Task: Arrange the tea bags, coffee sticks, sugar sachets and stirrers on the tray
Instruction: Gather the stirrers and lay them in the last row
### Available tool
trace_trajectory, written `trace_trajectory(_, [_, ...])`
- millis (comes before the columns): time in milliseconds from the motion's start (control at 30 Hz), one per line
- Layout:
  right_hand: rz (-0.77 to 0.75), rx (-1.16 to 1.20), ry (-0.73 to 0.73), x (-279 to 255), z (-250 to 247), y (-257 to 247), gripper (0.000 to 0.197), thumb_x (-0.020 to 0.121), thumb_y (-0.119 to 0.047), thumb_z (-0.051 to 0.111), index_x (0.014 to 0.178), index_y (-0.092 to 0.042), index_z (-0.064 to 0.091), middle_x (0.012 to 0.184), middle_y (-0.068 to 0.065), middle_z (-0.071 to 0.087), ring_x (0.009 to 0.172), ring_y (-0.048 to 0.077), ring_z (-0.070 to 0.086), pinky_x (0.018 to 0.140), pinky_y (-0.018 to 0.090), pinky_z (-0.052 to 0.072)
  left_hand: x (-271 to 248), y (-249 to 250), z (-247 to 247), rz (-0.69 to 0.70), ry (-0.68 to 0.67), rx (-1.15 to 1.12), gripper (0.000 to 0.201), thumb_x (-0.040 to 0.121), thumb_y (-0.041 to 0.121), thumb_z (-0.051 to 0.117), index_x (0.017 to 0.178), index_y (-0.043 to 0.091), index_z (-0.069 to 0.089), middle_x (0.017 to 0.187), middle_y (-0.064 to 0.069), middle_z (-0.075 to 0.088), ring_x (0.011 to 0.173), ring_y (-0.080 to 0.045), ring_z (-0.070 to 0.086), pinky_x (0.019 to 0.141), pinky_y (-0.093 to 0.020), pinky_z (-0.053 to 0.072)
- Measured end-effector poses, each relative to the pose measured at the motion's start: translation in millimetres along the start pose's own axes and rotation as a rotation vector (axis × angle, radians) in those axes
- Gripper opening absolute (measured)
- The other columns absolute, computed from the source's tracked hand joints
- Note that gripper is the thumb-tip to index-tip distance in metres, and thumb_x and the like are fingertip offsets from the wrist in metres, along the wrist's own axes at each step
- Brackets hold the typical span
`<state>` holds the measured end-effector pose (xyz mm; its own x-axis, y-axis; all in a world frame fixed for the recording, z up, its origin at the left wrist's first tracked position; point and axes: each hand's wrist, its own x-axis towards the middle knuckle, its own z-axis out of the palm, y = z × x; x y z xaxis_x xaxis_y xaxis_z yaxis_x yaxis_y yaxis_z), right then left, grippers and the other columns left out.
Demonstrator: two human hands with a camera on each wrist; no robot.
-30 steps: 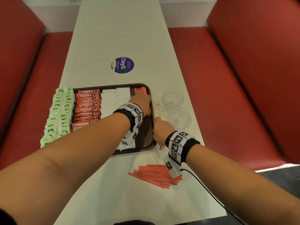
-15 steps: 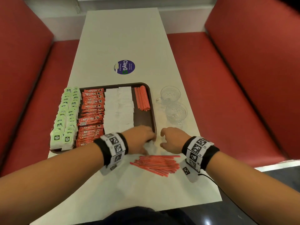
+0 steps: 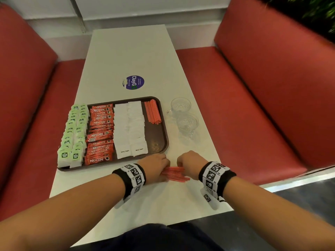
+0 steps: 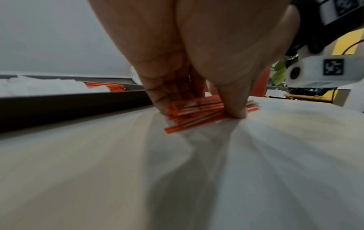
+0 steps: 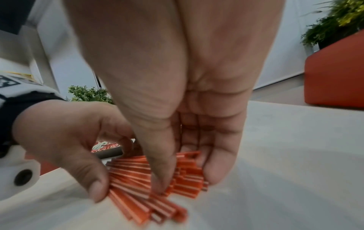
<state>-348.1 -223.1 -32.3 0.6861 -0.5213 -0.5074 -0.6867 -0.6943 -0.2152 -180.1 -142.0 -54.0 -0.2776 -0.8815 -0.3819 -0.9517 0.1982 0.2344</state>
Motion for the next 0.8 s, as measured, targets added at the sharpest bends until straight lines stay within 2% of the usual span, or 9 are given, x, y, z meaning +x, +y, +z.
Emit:
trace_trajectory(67, [0.007, 0.018, 0.020, 1.4, -0.9, -5.8, 0.020, 0.091, -0.021, 0.062, 0.104, -0.011, 0.073, 0.099, 0.009, 0.071, 0.092, 0.028, 0.065, 0.078, 0.034, 0.050, 2.7, -0.8, 0.7, -0.021, -0.029, 0.030, 0.045, 0.091, 0.053, 0.059, 0.115, 0.015, 0.059, 0.111, -0.006, 0.057, 0.106, -0.024, 0.055, 0.090, -0.036, 0.045])
trace_trajectory(167, [-0.017, 0.047, 0.025, 3.3, 2.9, -12.9, 0.035, 0.089, -0.044, 0.067, 0.099, -0.011, 0.072, 0.091, 0.008, 0.070, 0.084, 0.027, 0.063, 0.074, 0.035, 0.050, 6.2, -1.0, 0.7, -0.043, -0.057, 0.103, 0.043, 0.098, 0.050, 0.049, 0.113, 0.011, 0.060, 0.110, -0.010, 0.061, 0.104, -0.028, 0.058, 0.087, -0.038, 0.046])
trace_trajectory(200, [-0.029, 0.033, 0.022, 4.3, 4.7, -14.7, 0.035, 0.087, -0.045, 0.070, 0.099, -0.012, 0.071, 0.092, 0.008, 0.069, 0.084, 0.026, 0.063, 0.073, 0.034, 0.049, 7.3, -0.7, 1.1, -0.044, -0.064, 0.119, 0.042, 0.099, 0.047, 0.048, 0.114, 0.010, 0.060, 0.111, -0.011, 0.061, 0.105, -0.028, 0.058, 0.087, -0.038, 0.045])
trace_trajectory(267, [-0.042, -0.020, 0.014, 8.0, 7.8, -17.5, 0.028, 0.086, -0.036, 0.073, 0.100, -0.012, 0.070, 0.095, 0.007, 0.069, 0.082, 0.024, 0.059, 0.070, 0.032, 0.044, 10.1, 1.1, 3.3, -0.053, -0.083, 0.137, 0.041, 0.102, 0.041, 0.045, 0.117, 0.006, 0.058, 0.114, -0.013, 0.059, 0.107, -0.030, 0.057, 0.088, -0.037, 0.042])
trace_trajectory(367, [-0.026, -0.067, 0.018, 13.2, 10.0, -19.0, 0.017, 0.093, -0.027, 0.064, 0.095, -0.011, 0.068, 0.093, 0.010, 0.068, 0.078, 0.024, 0.053, 0.068, 0.031, 0.038, 11.0, 3.3, 5.8, -0.065, -0.086, 0.140, 0.041, 0.103, 0.039, 0.044, 0.119, 0.004, 0.056, 0.117, -0.015, 0.057, 0.108, -0.031, 0.055, 0.090, -0.039, 0.042])
trace_trajectory(500, [-0.016, -0.116, -0.016, 16.1, 15.2, -20.9, 0.014, 0.097, -0.019, 0.054, 0.098, -0.009, 0.065, 0.090, 0.011, 0.062, 0.077, 0.026, 0.053, 0.068, 0.033, 0.040, 5.4, -4.2, 6.3, -0.060, -0.053, 0.083, 0.036, 0.100, 0.037, 0.050, 0.118, 0.007, 0.057, 0.116, -0.012, 0.057, 0.109, -0.029, 0.053, 0.090, -0.037, 0.041])
trace_trajectory(633, [-0.034, -0.156, -0.057, 18.0, 17.6, -23.2, 0.017, 0.098, -0.015, 0.052, 0.104, -0.006, 0.065, 0.088, 0.007, 0.055, 0.077, 0.025, 0.052, 0.069, 0.033, 0.040, 2.7, -5.9, 12.3, -0.069, -0.065, 0.143, 0.030, 0.104, 0.030, 0.043, 0.119, 0.008, 0.055, 0.119, -0.011, 0.054, 0.112, -0.029, 0.050, 0.093, -0.040, 0.044])
trace_trajectory(733, [-0.055, -0.216, -0.095, 18.9, 16.8, -26.2, 0.016, 0.098, -0.016, 0.054, 0.106, -0.007, 0.065, 0.092, 0.009, 0.060, 0.078, 0.025, 0.053, 0.072, 0.034, 0.046, 2.6, -3.2, 16.3, -0.085, -0.072, 0.182, 0.027, 0.104, 0.021, 0.038, 0.123, 0.007, 0.052, 0.123, -0.012, 0.051, 0.114, -0.030, 0.047, 0.094, -0.039, 0.043])
trace_trajectory(800, [-0.066, -0.249, -0.119, 17.9, 16.2, -28.0, 0.016, 0.095, -0.013, 0.055, 0.108, -0.008, 0.064, 0.101, 0.011, 0.064, 0.079, 0.025, 0.055, 0.078, 0.036, 0.052, 2.6, -5.8, 16.1, -0.089, -0.067, 0.164, 0.026, 0.103, 0.022, 0.040, 0.122, 0.008, 0.052, 0.123, -0.012, 0.051, 0.115, -0.030, 0.047, 0.094, -0.041, 0.044])
